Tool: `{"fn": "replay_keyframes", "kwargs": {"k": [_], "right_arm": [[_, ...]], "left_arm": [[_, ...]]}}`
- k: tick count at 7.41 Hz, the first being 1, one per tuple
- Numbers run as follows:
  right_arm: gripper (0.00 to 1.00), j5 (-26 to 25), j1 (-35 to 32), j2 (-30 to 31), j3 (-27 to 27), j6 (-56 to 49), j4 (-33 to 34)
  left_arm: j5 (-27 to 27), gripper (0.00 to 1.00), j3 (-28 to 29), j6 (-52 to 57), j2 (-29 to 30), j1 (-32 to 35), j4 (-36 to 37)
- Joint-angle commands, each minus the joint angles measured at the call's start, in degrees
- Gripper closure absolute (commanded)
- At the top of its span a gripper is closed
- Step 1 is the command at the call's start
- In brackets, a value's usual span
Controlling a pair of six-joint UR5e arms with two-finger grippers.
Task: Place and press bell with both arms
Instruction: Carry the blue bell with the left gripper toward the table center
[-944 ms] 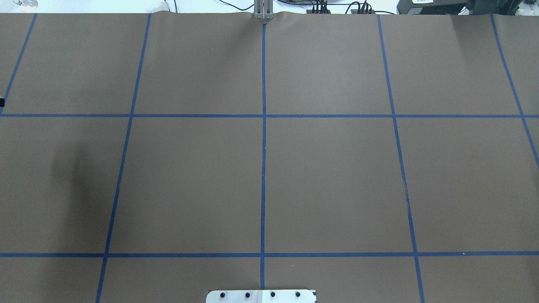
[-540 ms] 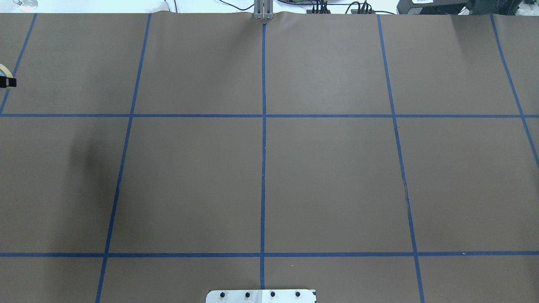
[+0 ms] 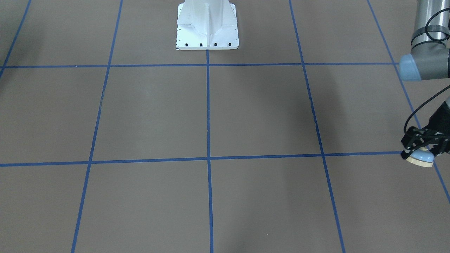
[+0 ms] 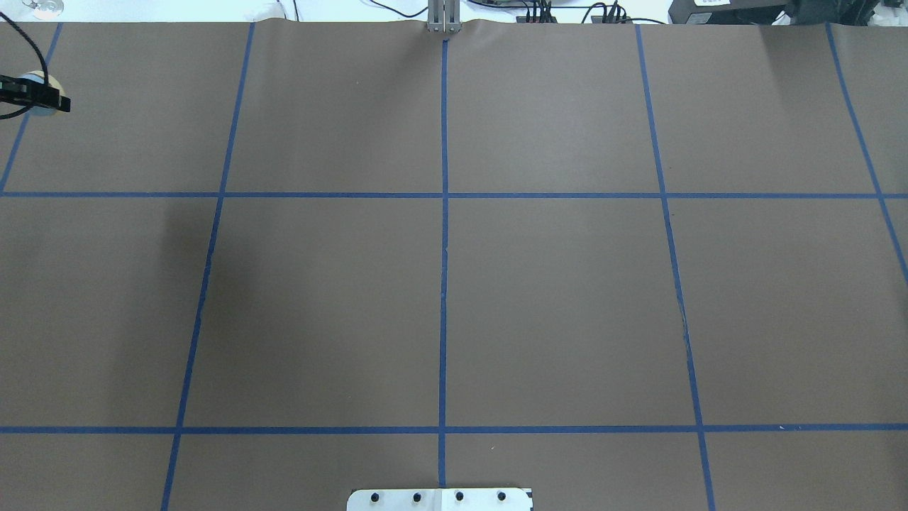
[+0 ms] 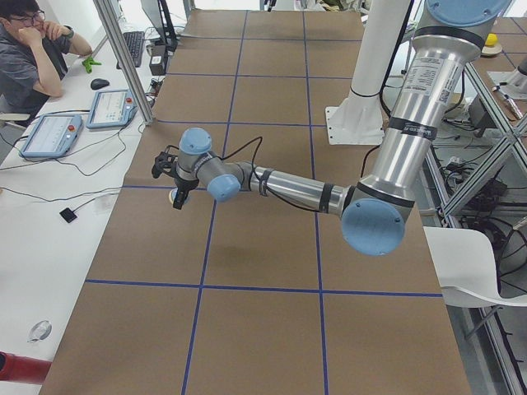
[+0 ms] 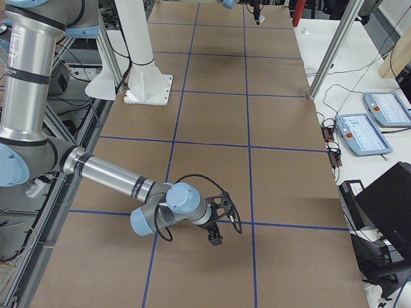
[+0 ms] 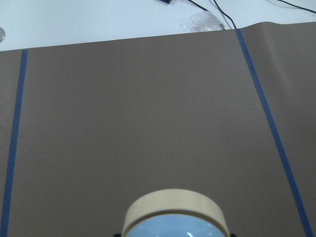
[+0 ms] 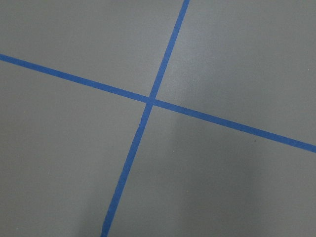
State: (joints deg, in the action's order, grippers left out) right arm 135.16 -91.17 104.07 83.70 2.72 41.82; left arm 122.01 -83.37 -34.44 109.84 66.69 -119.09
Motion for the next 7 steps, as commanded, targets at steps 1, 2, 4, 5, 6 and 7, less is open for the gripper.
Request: {"fn": "replay_keyframes", "kwargs": {"k": [1,2,4,5,6,7], "right_arm": [[0.00,0.0,0.0,-0.8,-0.4,0.4,0.1],[0.00,0.0,-0.1,-1.2,-0.9,0.6,0.1],[0.00,0.0,-0.1,-1.5,-1.0,1.5,-0.1],[0.00,0.1,-0.1,-1.5,-1.0,1.5,-0.1],[0.00,0.1,-0.1,-1.5,-1.0,1.5,0.0],[0.00,0.1,-0.1,-1.5,-1.1,1.8,-0.1]], "left_arm": [[0.2,1.00,1.8,0.3,10.1,-7.3,14.1],[0.2,1.00,3.0,0.2,14.7,-10.4,19.8],[1.3,1.00,6.1,-0.4,23.5,-16.3,29.4],[4.2,1.00,10.5,-0.6,29.2,-18.5,32.7],[5.0,1.00,14.9,-1.3,33.2,-20.7,32.9],[5.2,1.00,18.4,-5.9,36.7,-24.4,32.8]]}}
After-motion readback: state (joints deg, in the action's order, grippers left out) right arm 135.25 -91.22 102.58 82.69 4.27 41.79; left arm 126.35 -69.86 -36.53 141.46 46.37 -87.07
